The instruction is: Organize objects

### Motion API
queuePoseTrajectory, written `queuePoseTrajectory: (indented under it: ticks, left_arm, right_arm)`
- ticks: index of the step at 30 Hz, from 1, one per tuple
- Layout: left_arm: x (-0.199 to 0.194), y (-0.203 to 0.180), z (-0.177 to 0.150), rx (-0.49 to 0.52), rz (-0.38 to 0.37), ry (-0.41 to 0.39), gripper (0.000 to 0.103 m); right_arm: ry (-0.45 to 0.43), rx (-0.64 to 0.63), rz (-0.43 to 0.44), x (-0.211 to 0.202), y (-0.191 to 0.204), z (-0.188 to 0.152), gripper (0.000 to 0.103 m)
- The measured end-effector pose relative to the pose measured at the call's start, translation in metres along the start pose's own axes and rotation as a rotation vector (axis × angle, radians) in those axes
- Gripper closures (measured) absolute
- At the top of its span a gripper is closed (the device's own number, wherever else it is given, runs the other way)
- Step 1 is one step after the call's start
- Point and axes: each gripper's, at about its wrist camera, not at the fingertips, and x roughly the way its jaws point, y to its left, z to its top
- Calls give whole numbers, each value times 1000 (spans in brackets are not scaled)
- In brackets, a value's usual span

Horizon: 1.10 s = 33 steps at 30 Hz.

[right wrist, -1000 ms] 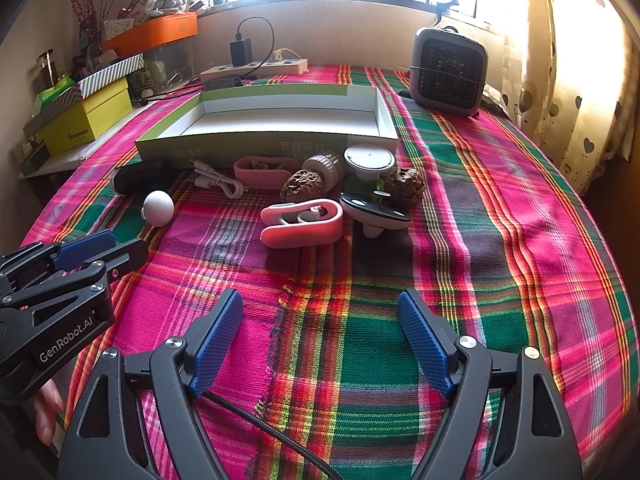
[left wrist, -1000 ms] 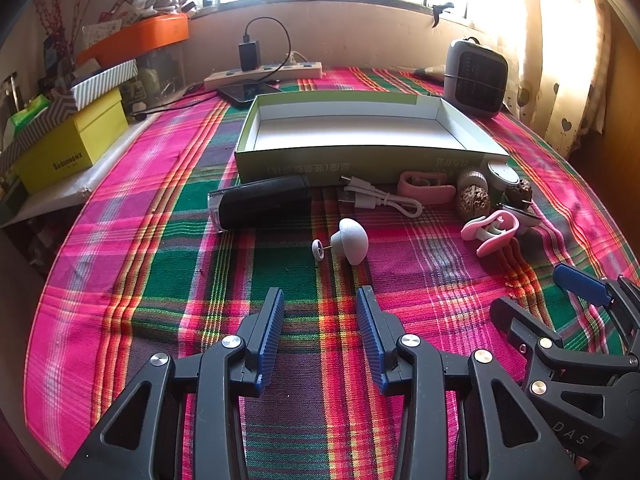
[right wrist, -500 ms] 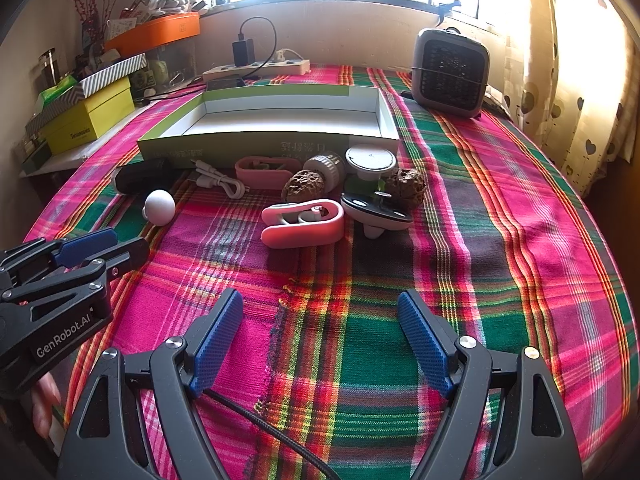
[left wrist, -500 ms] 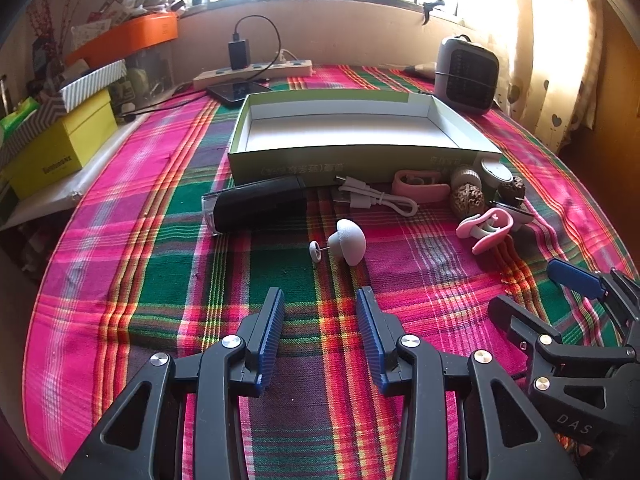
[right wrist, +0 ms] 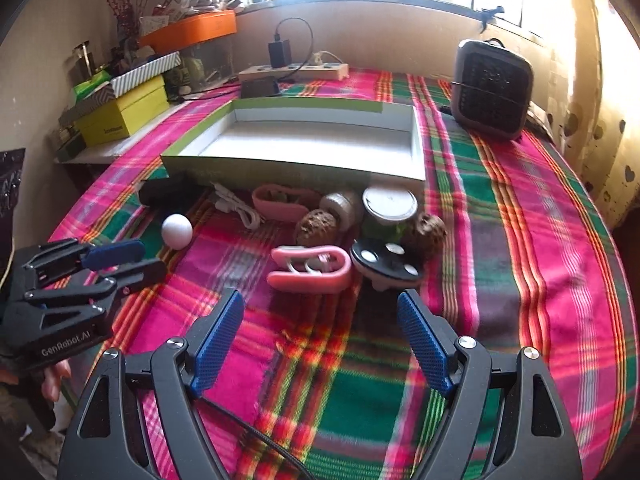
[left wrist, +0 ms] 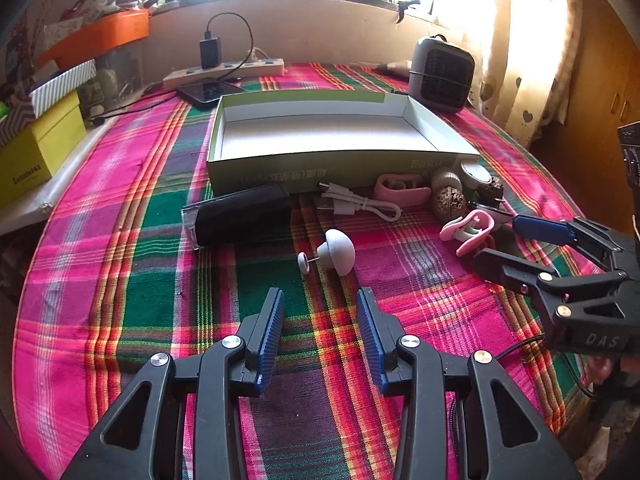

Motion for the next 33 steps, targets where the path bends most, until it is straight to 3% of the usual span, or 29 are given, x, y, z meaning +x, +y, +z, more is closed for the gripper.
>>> queuePoseTrajectory:
  ticks: [10,12,20,27,33]
  left_arm:
    - [3,-2,8,2,-34,1,67]
    - [4,-3,10,3,-35,0,67]
    - [8,3,13,-9,-26,14,67]
    - [10,4,15,-11,-36,15,67]
    - [12,4,19,1,-78,20,67]
  right_arm:
    - [-1,1,87,9,-3,11,33]
    - [13,2,107,10,-3,11,40]
    - [60,-17,247,7,6,3,47]
    - [17,-75,175,4,7,11,47]
    - [46,-146,204,19,18,14,47]
